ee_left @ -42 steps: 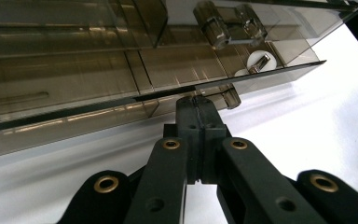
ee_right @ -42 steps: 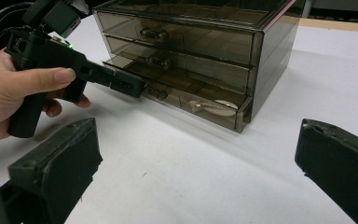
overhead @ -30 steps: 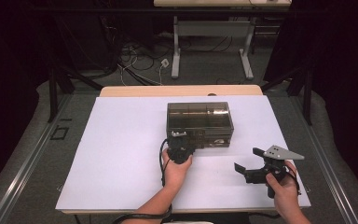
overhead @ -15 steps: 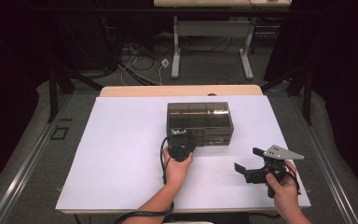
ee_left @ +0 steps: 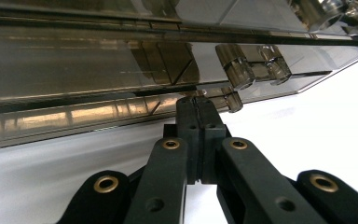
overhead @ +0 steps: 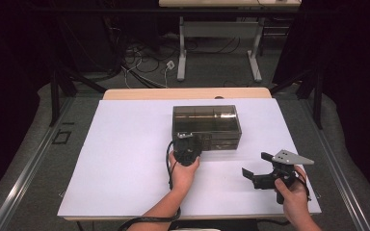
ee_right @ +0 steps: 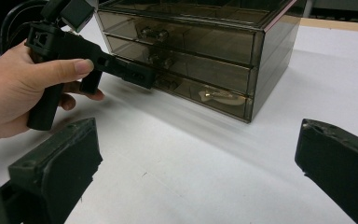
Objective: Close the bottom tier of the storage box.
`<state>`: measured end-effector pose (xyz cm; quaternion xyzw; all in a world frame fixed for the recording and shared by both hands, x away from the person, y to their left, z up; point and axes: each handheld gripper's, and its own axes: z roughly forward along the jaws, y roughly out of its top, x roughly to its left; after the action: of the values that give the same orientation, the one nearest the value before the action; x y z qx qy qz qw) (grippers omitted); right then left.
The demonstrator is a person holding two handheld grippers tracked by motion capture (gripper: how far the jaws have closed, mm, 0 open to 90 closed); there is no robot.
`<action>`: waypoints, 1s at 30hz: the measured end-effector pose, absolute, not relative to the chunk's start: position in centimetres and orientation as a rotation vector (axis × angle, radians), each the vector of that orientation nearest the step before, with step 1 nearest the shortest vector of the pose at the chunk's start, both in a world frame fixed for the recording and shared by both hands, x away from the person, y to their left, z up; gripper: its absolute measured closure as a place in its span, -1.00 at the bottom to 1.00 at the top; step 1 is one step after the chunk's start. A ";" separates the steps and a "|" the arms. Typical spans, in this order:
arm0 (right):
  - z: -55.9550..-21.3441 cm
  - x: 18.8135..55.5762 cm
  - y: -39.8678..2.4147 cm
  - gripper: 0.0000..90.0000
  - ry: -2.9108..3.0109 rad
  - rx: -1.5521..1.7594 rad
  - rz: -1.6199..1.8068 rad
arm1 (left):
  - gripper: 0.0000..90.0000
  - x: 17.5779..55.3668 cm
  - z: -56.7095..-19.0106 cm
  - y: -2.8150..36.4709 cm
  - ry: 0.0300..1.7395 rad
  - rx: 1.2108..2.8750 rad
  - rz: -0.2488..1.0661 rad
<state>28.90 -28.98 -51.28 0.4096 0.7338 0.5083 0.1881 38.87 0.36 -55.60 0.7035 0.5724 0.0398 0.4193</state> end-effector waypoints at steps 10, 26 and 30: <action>-51.4 29.1 -29.1 -1.00 2.069 1.162 1.429 | 1.00 38.8 -55.5 0.4 1.422 1.761 0.077; -51.4 28.8 -29.7 -1.00 2.047 1.185 1.432 | 1.00 38.2 -54.3 -0.3 1.370 1.786 0.081; -51.4 28.7 -29.8 -1.00 2.042 1.184 1.435 | 1.00 38.3 -54.0 -0.2 1.359 1.793 0.091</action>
<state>28.72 -29.79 -51.41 0.4208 0.7261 0.5101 0.1884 38.28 -0.18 -54.00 0.7188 0.5448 0.0364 0.4304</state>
